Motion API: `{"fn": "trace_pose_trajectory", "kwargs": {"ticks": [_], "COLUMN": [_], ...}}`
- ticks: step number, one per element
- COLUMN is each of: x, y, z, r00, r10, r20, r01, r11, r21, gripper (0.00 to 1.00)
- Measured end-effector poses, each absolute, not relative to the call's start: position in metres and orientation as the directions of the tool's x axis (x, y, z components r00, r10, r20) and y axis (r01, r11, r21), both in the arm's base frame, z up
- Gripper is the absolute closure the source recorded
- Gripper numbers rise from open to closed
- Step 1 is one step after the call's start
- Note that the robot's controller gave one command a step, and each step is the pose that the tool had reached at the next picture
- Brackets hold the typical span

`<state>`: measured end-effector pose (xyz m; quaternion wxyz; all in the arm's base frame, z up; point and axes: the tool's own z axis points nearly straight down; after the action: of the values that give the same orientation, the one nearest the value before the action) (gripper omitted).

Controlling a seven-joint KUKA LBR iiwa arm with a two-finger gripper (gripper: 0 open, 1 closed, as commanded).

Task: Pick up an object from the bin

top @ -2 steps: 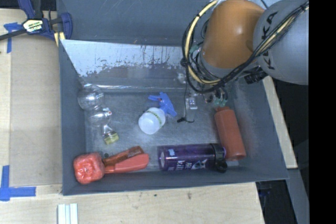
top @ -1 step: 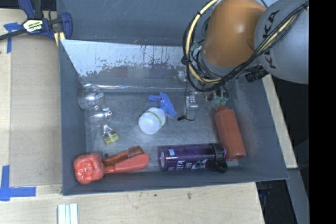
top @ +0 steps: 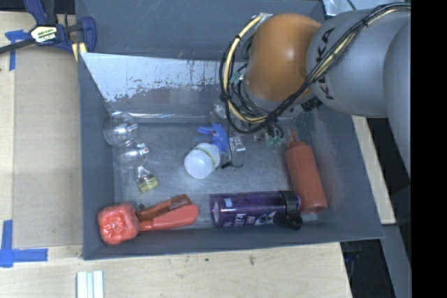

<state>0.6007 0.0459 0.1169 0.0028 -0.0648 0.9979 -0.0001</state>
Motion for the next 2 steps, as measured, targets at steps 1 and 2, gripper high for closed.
{"fn": "trace_pose_trajectory", "kwargs": {"ticks": [1,2], "x": [0.6102,0.612], "y": [0.0587,0.0668], "z": [0.1149,0.1205], "r00": [-0.964,-0.952], "r10": [-0.265,-0.305], "r20": [-0.002,-0.005], "r01": [-0.265,-0.305], "r11": [0.964,0.952], "r21": [0.0,-0.001], "gripper": [0.0,0.0]}}
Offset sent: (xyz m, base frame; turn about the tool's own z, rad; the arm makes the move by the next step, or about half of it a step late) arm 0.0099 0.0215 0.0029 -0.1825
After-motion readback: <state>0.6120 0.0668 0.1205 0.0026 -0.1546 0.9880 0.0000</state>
